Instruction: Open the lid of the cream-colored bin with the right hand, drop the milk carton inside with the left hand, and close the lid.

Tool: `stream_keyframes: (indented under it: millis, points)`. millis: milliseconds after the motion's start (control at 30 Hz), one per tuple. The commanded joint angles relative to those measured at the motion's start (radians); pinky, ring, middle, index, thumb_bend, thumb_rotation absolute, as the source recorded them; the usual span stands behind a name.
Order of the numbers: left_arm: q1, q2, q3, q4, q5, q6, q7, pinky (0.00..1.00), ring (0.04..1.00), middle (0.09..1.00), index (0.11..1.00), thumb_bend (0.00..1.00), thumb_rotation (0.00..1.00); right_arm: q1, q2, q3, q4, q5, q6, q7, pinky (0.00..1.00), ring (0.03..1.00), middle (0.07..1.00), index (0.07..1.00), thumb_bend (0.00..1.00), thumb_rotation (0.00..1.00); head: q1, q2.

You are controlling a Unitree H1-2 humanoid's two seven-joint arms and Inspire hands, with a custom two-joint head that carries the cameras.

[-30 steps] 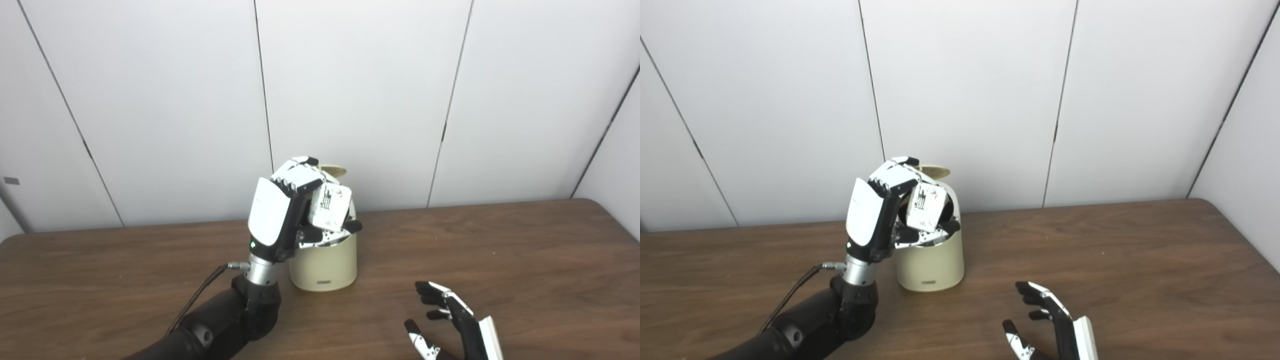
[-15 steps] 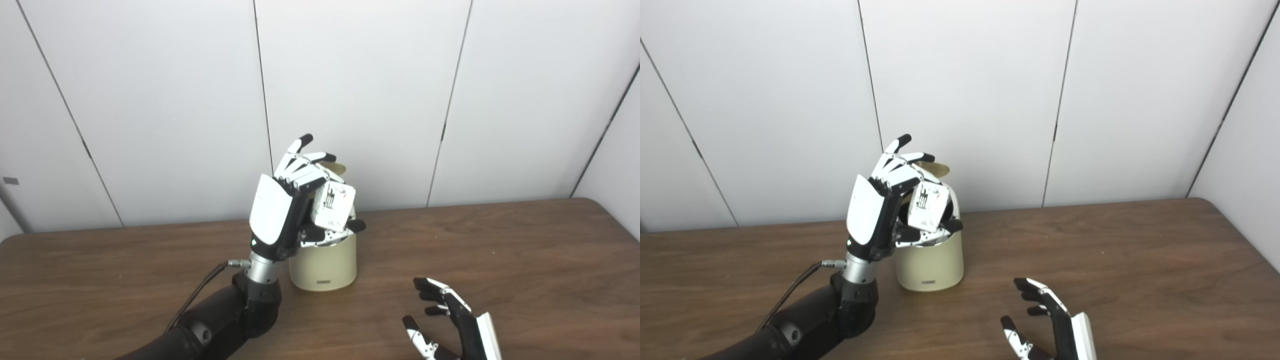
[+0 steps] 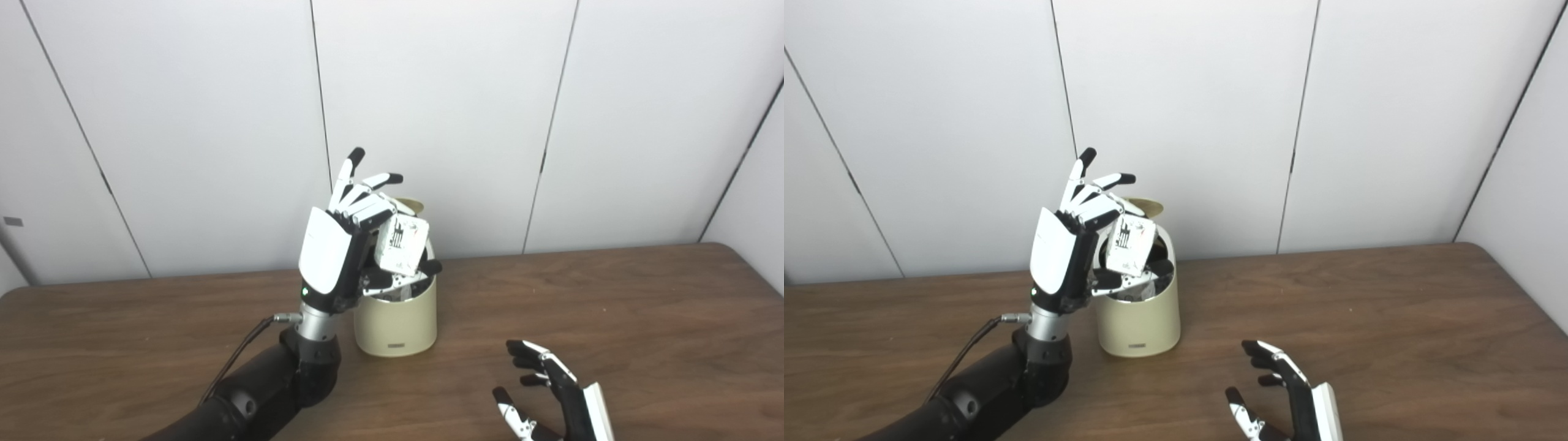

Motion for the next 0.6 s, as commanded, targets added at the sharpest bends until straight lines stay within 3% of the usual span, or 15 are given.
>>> stream_keyframes:
  millis: [0,267,567]
  points:
    - [-0.039,-0.001,0.03,0.003,-0.005,-0.01,0.02,1.0,0.749,0.476,0.482,0.52,0.0,-0.01,-0.007,-0.003,-0.002,-0.005,-0.035,-0.012,0.62,0.727,0.742,0.729,0.15,0.13,-0.001,0.001]
    - [-0.005,-0.024,0.099,0.046,-0.021,-0.01,-0.007,1.0,0.782,0.466,0.49,0.52,0.0,-0.009,-0.011,-0.007,-0.004,-0.006,-0.035,-0.014,0.61,0.725,0.741,0.724,0.15,0.12,0.005,0.001]
    - [0.009,-0.032,0.12,0.083,-0.043,-0.01,-0.037,1.0,0.781,0.445,0.505,0.52,0.0,-0.006,-0.013,-0.008,-0.006,0.004,-0.04,-0.012,0.62,0.728,0.742,0.723,0.15,0.06,0.008,0.002]
